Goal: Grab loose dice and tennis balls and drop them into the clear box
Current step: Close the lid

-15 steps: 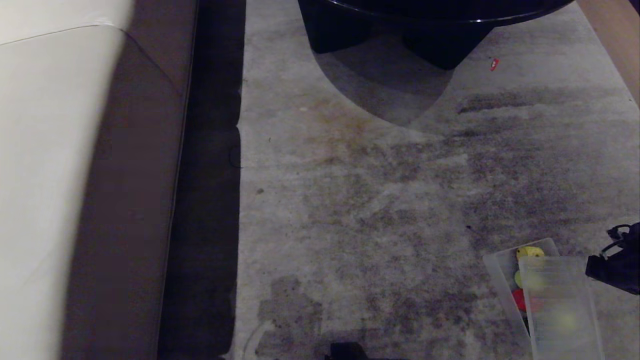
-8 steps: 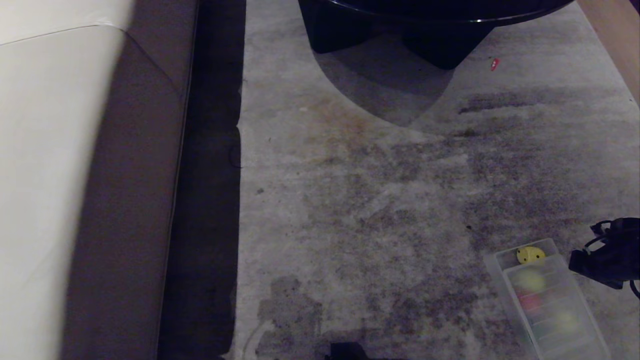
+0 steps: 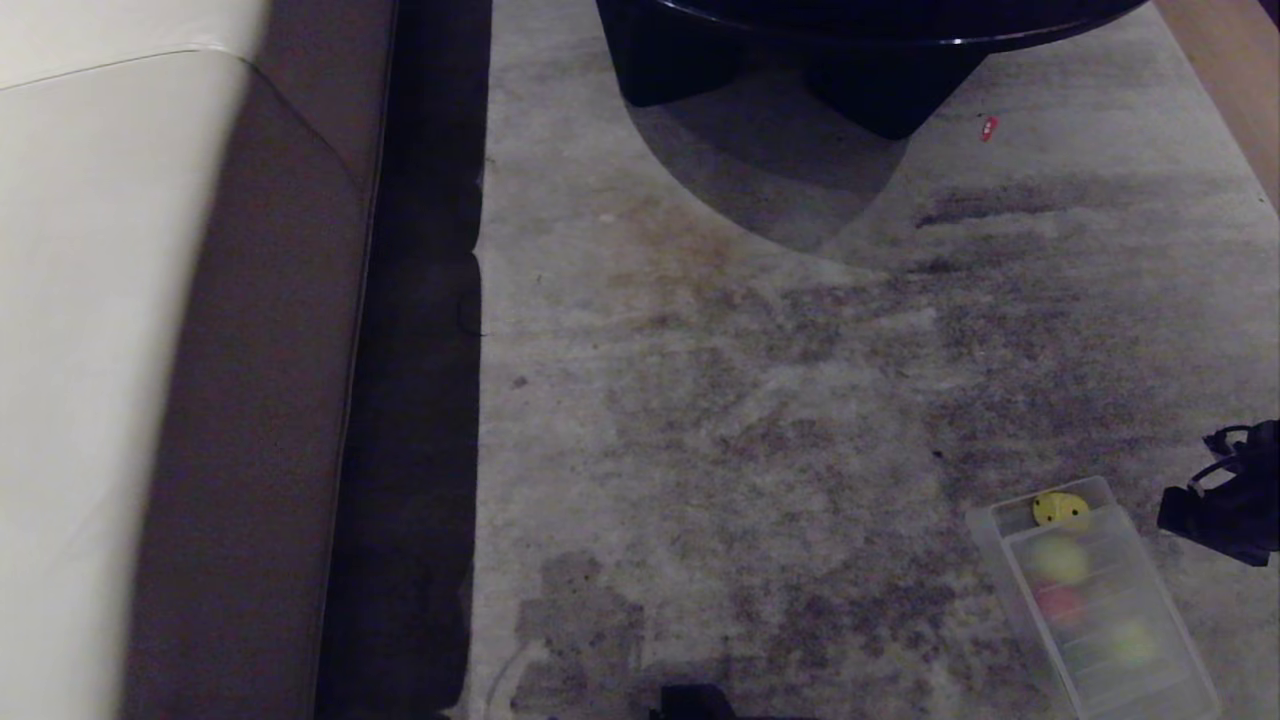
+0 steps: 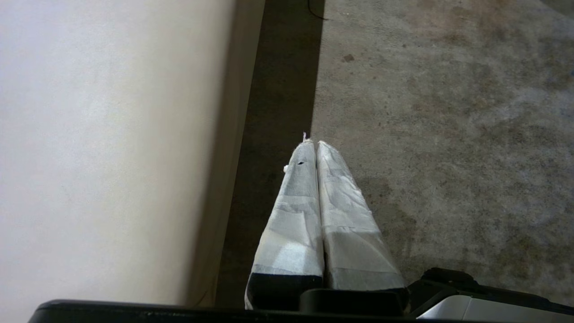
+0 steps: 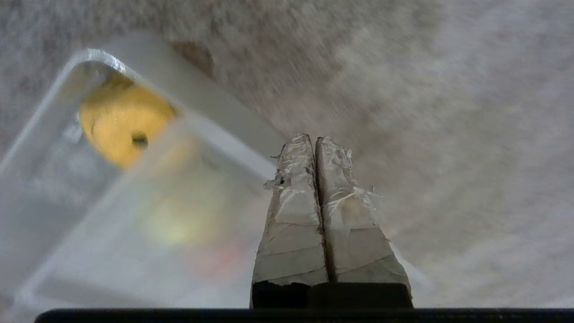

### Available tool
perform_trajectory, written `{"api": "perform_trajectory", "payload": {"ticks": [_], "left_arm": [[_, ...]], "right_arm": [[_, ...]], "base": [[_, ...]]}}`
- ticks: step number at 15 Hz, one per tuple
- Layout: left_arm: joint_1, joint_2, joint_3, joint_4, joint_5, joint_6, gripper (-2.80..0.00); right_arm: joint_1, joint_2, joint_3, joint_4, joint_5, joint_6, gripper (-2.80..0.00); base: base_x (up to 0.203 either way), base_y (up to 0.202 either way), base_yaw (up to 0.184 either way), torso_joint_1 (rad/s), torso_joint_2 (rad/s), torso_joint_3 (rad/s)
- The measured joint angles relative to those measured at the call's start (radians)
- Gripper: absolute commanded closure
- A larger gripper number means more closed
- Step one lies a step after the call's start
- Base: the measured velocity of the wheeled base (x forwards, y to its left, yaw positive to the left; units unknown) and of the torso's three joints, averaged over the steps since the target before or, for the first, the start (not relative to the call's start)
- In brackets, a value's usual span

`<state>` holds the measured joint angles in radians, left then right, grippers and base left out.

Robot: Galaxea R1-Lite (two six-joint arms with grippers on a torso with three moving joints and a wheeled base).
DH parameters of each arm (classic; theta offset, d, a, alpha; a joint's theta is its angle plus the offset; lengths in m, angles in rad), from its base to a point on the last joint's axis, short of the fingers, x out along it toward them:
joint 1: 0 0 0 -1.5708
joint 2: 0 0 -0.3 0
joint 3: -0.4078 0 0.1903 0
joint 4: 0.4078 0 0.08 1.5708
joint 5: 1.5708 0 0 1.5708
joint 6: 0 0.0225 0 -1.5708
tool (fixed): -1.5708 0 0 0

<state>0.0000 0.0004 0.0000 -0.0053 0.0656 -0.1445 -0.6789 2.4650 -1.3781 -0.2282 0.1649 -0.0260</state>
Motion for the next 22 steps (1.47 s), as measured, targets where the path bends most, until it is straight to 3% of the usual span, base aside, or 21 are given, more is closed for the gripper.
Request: {"api": "perform_trajectory", "payload": {"ticks": [6, 22], "left_arm": [[0.000, 0.000, 0.000, 0.000, 0.000, 0.000, 0.00], [0.000, 0.000, 0.000, 0.000, 0.000, 0.000, 0.00]], "right_arm": [[-0.078, -0.044, 0.186, 0.046, -0.005, -0.221, 0.00], [-0.258, 0.097, 0.359, 0.035, -0.007, -0.398, 0.00]], "base": [[0.000, 0.000, 0.000, 0.000, 0.00, 0.000], [0.000, 0.000, 0.000, 0.000, 0.00, 0.000]]}}
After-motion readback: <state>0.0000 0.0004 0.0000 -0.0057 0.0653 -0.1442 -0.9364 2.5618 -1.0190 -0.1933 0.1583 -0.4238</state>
